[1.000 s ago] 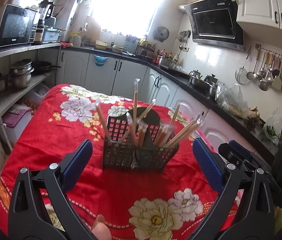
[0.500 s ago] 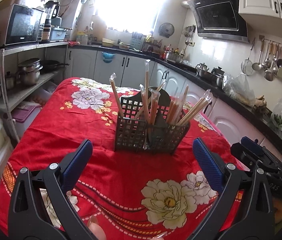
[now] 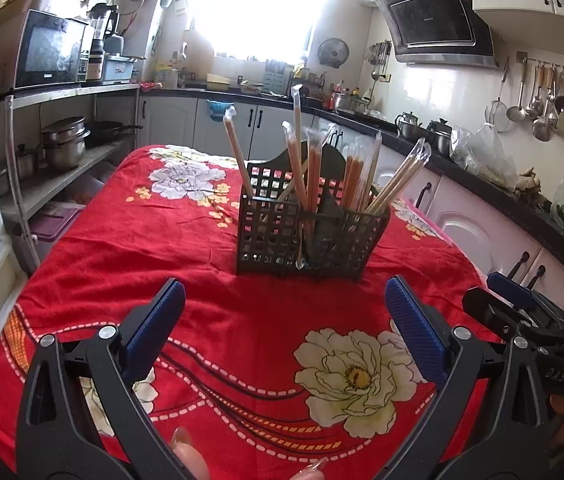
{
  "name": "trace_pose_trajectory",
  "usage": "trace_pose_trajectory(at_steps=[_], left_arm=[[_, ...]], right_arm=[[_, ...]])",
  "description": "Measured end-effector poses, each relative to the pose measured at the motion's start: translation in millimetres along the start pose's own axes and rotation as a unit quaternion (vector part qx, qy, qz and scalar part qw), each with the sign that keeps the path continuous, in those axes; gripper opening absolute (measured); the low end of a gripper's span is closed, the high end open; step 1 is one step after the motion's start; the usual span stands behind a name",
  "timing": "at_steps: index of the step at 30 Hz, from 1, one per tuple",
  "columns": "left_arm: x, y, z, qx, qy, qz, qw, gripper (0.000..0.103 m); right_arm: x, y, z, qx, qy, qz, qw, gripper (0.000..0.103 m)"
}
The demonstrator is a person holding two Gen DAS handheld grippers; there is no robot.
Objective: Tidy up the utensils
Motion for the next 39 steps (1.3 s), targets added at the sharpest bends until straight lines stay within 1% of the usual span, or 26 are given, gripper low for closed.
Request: trace_pose_trajectory(at_steps=[3, 6, 10, 13, 18, 21, 26, 39], left_arm=[[-5.9, -1.1, 3.8, -0.004, 0.001, -0.006, 1.0, 0.092], [-9.2, -3.0, 6.1, -0.004, 0.007, -0.01, 0.9999, 0.092], [-10.2, -8.3, 7.1, 0.003, 0.028, -0.014, 0.9995, 0.092], [-11.7, -10.5, 9.5, 0.008, 0.034, -0.013, 0.9993, 0.092], [-14.5, -14.3, 14.3, 0.018, 0.042, -0.013, 0.9989, 0.092], [-17.1, -14.8, 16.3, 0.024, 0.045, -0.011, 0.9986, 0.092], [-18.2, -15.0, 14.7, 0.022, 0.054, -0.01, 0.9983, 0.092], [-20.0, -15.2, 16.3, 0.032, 0.051, -0.006, 0.9982, 0.092]], right_arm=[[-6.2, 1.7, 0.6, -0.005, 0.004, -0.002, 1.0, 0.096], [-9.2, 3.8, -0.6, -0.02, 0.013, -0.011, 1.0, 0.096], [-11.4, 8.6, -5.1, -0.038, 0.037, -0.017, 0.998, 0.096], [-13.4, 12.1, -5.5, -0.045, 0.045, -0.019, 0.998, 0.096], [-15.2, 13.7, -5.9, -0.044, 0.058, -0.02, 0.997, 0.096], [-20.0, 14.3, -2.9, -0.042, 0.052, -0.019, 0.998, 0.096], [-22.4, 19.2, -1.5, -0.039, 0.048, -0.006, 0.998, 0.096], [-26.1, 19.5, -0.4, -0.039, 0.042, -0.004, 0.998, 0.096]])
Point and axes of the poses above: each gripper's, at about its wrist camera, not at the fingertips, and z roughly the way its jaws point, y to its right, x to its top, the point moved 9 cm from there along z, roughly the way its jaws point, and after that the axes turned 13 degrees about x, right-handed, at the moved point
